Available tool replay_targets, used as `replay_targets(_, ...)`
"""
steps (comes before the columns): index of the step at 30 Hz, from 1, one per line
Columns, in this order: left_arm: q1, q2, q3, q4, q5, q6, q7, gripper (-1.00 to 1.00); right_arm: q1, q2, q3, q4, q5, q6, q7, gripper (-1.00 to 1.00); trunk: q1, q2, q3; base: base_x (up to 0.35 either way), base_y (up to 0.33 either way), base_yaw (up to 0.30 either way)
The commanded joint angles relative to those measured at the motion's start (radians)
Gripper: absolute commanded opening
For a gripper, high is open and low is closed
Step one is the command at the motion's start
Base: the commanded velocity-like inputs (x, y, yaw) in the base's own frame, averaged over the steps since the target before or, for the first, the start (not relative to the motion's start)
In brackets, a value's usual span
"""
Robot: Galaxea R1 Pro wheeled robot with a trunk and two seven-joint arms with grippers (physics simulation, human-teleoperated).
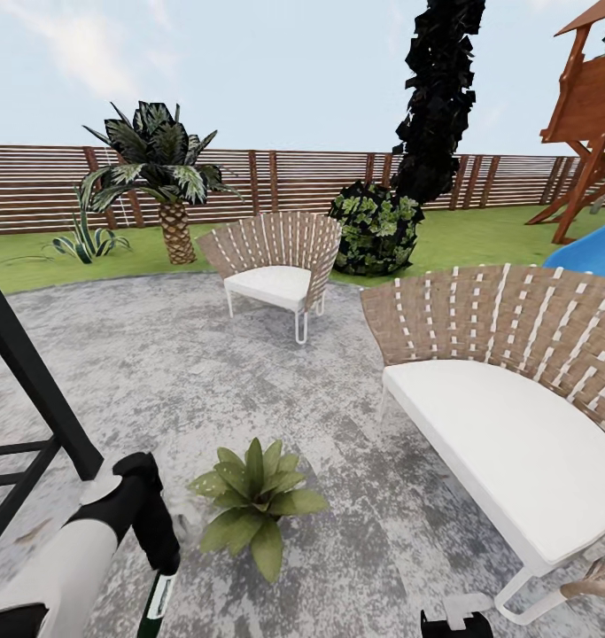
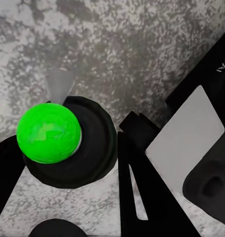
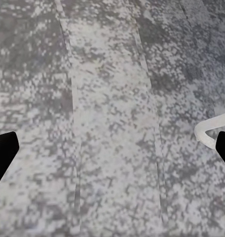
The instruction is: Pick up the pesticide atomizer in the garden and spray insectifuge to fully cover both potted plants in the garden.
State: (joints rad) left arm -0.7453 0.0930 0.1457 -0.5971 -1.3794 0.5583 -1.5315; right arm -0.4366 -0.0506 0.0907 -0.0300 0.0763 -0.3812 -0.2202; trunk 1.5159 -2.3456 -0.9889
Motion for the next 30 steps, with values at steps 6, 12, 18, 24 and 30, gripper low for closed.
replay_targets(6,0.033,0.046,0.013,0.002,-0.001,0.006,0.042,-1.00,-0.001,0.000,0.006,0.000,0.007,0.001,-0.010,1.00,0.000,0.000,-0.001,0.000,0.000,0.000)
replay_targets(12,0.035,0.040,0.018,-0.003,0.000,0.013,0.102,-1.00,-0.001,0.001,0.007,-0.001,0.007,0.001,-0.010,1.00,0.000,0.000,-0.001,0.000,0.000,0.074)
replay_targets(18,0.035,0.035,0.090,0.089,0.071,0.010,0.262,-1.00,-0.001,0.001,0.006,-0.001,0.007,0.001,-0.010,1.00,0.000,0.000,-0.002,0.182,0.000,0.039)
replay_targets(24,0.035,0.036,0.101,0.120,0.075,0.009,0.305,-1.00,-0.001,0.001,0.004,-0.003,0.004,0.001,-0.010,1.00,0.000,0.000,-0.003,0.012,0.000,0.001)
replay_targets(30,0.033,0.035,0.100,0.114,0.073,0.014,0.309,-1.00,-0.001,0.001,0.000,-0.004,0.003,0.001,-0.010,1.00,0.011,-0.021,-0.021,0.000,0.000,0.000)
